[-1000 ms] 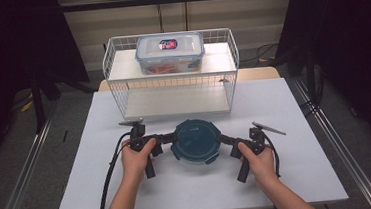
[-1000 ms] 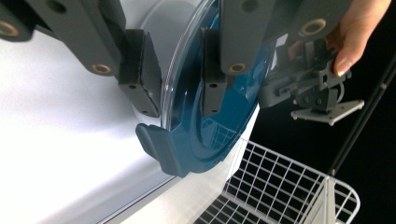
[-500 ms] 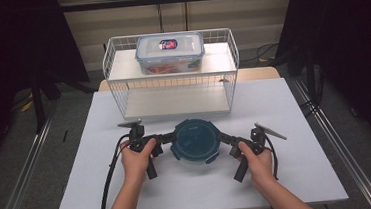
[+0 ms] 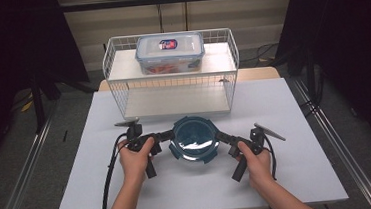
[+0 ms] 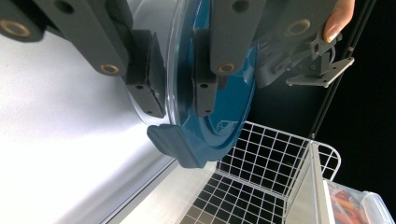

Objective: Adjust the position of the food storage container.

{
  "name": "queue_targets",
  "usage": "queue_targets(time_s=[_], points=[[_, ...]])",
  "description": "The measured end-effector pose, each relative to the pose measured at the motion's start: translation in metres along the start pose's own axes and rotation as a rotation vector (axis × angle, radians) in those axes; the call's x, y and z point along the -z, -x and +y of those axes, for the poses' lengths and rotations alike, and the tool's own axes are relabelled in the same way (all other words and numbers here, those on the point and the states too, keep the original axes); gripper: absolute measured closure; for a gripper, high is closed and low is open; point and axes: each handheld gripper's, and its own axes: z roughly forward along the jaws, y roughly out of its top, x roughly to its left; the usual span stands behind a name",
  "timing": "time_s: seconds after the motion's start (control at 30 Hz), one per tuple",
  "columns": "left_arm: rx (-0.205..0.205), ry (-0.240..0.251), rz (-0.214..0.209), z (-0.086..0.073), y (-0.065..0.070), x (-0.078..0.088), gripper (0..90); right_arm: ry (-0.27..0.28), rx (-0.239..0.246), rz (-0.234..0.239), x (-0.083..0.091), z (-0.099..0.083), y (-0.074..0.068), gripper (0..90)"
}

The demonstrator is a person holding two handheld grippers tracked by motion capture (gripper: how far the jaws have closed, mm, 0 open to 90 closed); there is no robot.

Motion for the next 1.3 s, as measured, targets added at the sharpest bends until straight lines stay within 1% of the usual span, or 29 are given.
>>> queue_targets(time_s=[0.03, 0.2, 0.23, 0.27, 0.33, 0.37, 0.43, 0.47, 0.5, 0.53, 0.57, 0.6, 0.7, 0.77, 0.8, 0.83, 0.87, 0.9, 0.93, 1.03, 1.07, 1.13, 1.23, 1.27, 1.3], points=[[0.001, -0.003, -0.002, 0.0, 0.0, 0.0, 75.5, 0.0, 0.003, 0.0, 0.0, 0.0, 0.0, 75.6], [0.009, 0.01, -0.005, 0.0, -0.002, -0.001, 75.5, 0.006, 0.012, -0.003, -0.002, 0.001, 0.0, 75.6], [0.011, 0.005, -0.005, 0.0, -0.002, -0.001, 75.5, 0.007, 0.024, -0.004, -0.002, 0.001, 0.001, 75.5], [0.015, 0.0, -0.004, 0.0, -0.003, 0.0, 75.5, 0.002, 0.008, -0.002, -0.002, 0.001, 0.0, 75.6], [0.019, 0.001, -0.003, 0.0, -0.004, -0.001, 75.4, -0.004, 0.01, -0.005, -0.004, 0.002, 0.0, 75.5], [0.027, 0.007, -0.006, 0.0, -0.006, -0.001, 75.4, -0.004, 0.01, -0.005, -0.004, 0.002, 0.0, 75.5], [0.039, 0.009, 0.008, 0.0, -0.008, -0.002, 75.3, -0.002, 0.012, -0.007, -0.007, 0.004, 0.0, 75.4], [0.059, 0.012, 0.008, -0.001, -0.011, -0.002, 75.1, -0.002, 0.013, -0.008, -0.01, 0.004, -0.001, 75.3], [0.059, 0.012, 0.008, -0.001, -0.011, -0.002, 75.0, -0.002, 0.013, -0.008, -0.01, 0.004, -0.001, 75.3], [0.059, -0.003, 0.003, -0.001, -0.013, -0.001, 75.0, -0.003, 0.014, -0.007, -0.011, 0.005, 0.0, 75.2], [0.071, 0.012, 0.0, -0.001, -0.014, -0.002, 74.9, -0.005, 0.001, -0.006, -0.013, 0.005, -0.001, 75.1], [0.068, 0.009, 0.005, -0.001, -0.014, -0.002, 74.8, 0.003, 0.011, -0.006, -0.013, 0.004, 0.0, 74.9], [0.059, 0.014, 0.005, -0.002, -0.014, -0.002, 74.6, 0.007, 0.015, -0.007, -0.013, 0.004, 0.0, 74.7], [0.062, 0.019, 0.0, -0.003, -0.014, -0.002, 74.6, 0.003, 0.011, -0.001, -0.011, 0.003, 0.0, 74.3], [0.064, 0.022, 0.001, -0.003, -0.014, -0.002, 74.5, -0.014, 0.007, -0.005, -0.009, 0.001, -0.001, 73.7], [0.06, 0.013, 0.0, -0.003, -0.015, -0.001, 74.5, -0.014, 0.007, -0.005, -0.009, 0.001, -0.001, 73.7], [0.076, 0.031, -0.012, -0.004, -0.016, -0.002, 74.4, -0.019, 0.004, -0.002, -0.007, 0.0, -0.001, 73.2], [0.076, 0.031, -0.012, -0.004, -0.016, -0.002, 74.3, -0.019, 0.004, -0.002, -0.007, 0.0, -0.001, 73.2], [0.083, 0.035, -0.022, -0.005, -0.017, -0.002, 74.2, -0.031, 0.008, -0.006, -0.005, -0.002, -0.002, 72.8], [0.08, 0.028, -0.027, -0.005, -0.017, -0.001, 73.2, -0.031, 0.014, -0.005, -0.005, -0.002, -0.002, 72.8], [0.078, 0.025, -0.027, -0.005, -0.017, -0.002, 69.7, -0.034, 0.023, -0.008, -0.005, -0.003, -0.001, 72.3], [0.078, 0.029, -0.024, -0.006, -0.017, -0.003, 68.7, -0.03, 0.021, -0.007, -0.005, -0.003, -0.001, 72.2], [0.076, 0.014, -0.017, -0.006, -0.018, -0.003, 69.4, -0.033, 0.024, -0.008, -0.005, -0.003, -0.001, 72.3], [0.083, 0.02, -0.02, -0.007, -0.018, -0.003, 69.8, -0.029, 0.013, -0.006, -0.005, -0.002, -0.002, 73.6], [0.089, 0.016, -0.019, -0.007, -0.018, -0.002, 69.8, -0.029, 0.013, -0.006, -0.005, -0.002, -0.002, 73.6]])
